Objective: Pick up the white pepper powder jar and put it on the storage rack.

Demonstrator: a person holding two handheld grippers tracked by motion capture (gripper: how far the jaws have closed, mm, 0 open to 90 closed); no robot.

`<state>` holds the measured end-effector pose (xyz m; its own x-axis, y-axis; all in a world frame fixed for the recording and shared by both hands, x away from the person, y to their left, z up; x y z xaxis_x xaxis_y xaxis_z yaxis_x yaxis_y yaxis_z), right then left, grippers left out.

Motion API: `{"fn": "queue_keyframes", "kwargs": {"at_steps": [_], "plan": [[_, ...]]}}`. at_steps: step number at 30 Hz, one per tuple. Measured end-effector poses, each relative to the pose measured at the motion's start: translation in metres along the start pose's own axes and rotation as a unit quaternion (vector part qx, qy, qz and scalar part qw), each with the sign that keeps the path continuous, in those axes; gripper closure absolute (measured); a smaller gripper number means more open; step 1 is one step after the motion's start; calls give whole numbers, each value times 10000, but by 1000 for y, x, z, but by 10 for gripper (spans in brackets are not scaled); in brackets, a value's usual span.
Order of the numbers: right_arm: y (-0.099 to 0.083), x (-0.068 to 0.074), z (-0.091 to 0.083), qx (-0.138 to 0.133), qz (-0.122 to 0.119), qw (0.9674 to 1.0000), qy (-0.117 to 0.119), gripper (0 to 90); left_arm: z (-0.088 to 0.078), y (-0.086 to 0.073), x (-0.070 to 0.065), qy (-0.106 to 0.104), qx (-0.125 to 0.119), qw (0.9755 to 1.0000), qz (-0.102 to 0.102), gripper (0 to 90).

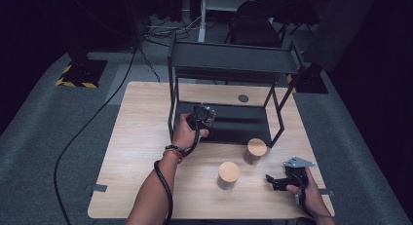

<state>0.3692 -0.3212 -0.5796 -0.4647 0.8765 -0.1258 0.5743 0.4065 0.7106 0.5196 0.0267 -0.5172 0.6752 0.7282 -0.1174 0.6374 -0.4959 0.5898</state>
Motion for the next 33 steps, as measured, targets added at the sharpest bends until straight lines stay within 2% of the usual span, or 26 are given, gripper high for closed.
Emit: {"fn": "queue_keyframes", "kwargs": {"at_steps": [3, 6, 11, 22, 33], "plan": [[0, 0, 0, 0, 1, 10000, 0, 0, 1, 0, 1, -1, -10, 10000, -51, 298], [0, 0, 0, 0, 0, 10000, 0, 0, 2, 1, 1, 17, 6, 10000, -20, 298], [0, 0, 0, -5, -20, 10000, 18, 0, 6, 1, 3, 53, 12, 9999, -122, 298], [0, 0, 0, -5, -19, 10000, 18, 0, 9, -1, 6, 80, 22, 9998, -154, 298], [0, 0, 0, -5, -19, 10000, 19, 0, 10, -2, 8, 14, -37, 9998, -194, 296]]}}
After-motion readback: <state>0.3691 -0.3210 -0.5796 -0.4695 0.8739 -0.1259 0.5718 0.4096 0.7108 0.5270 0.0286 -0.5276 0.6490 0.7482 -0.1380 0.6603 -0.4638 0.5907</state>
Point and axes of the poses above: each handheld gripper's, and its own axes: z roughly forward along the jaws, y roughly out of its top, x roughly to its left, the point moved 2 cm from there along z, roughly forward along the jaws, and after that the axes turned 9 degrees about -y, right-handed, at the moved point
